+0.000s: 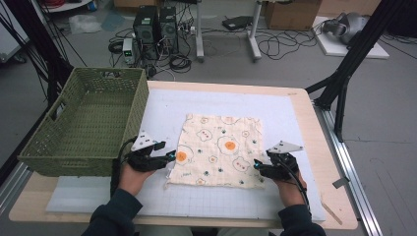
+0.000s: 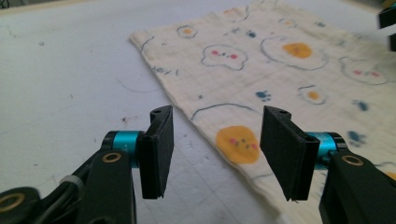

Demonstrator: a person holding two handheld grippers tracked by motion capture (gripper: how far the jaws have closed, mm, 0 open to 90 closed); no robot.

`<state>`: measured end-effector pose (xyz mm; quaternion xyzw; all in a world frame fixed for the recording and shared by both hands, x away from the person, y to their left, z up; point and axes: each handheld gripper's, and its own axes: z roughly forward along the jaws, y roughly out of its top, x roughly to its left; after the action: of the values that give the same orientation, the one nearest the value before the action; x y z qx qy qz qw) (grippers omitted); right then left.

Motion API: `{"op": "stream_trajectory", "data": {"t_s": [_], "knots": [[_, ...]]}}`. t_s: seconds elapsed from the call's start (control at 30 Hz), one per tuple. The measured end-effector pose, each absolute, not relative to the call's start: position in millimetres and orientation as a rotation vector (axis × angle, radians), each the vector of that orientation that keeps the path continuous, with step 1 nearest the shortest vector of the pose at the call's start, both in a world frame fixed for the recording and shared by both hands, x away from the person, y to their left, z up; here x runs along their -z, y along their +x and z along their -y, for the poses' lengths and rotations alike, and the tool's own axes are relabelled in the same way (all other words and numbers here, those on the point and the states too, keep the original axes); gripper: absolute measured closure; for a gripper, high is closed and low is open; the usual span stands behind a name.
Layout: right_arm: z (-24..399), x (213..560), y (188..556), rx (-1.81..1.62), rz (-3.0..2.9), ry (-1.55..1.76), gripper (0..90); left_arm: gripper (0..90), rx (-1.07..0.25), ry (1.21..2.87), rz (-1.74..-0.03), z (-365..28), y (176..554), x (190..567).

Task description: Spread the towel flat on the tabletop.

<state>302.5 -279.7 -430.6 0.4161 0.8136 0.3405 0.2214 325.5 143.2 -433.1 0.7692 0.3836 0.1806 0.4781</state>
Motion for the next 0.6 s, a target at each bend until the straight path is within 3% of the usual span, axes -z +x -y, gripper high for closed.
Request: {"op": "stream_trajectory", "data": {"t_s": [0.1,0.23,0.6], "knots": [[280,435,302,-0.929,-2.274,1.165,48.8,48.4,-0.455,1.905,-0.968,-135,341,438],[280,439,304,-0.887,-2.277,1.196,50.1,50.0,-0.500,1.900,-1.016,-124,357,439],[283,440,305,-0.902,-2.256,1.194,44.5,50.8,-0.513,1.993,-1.092,-100,394,451]]}}
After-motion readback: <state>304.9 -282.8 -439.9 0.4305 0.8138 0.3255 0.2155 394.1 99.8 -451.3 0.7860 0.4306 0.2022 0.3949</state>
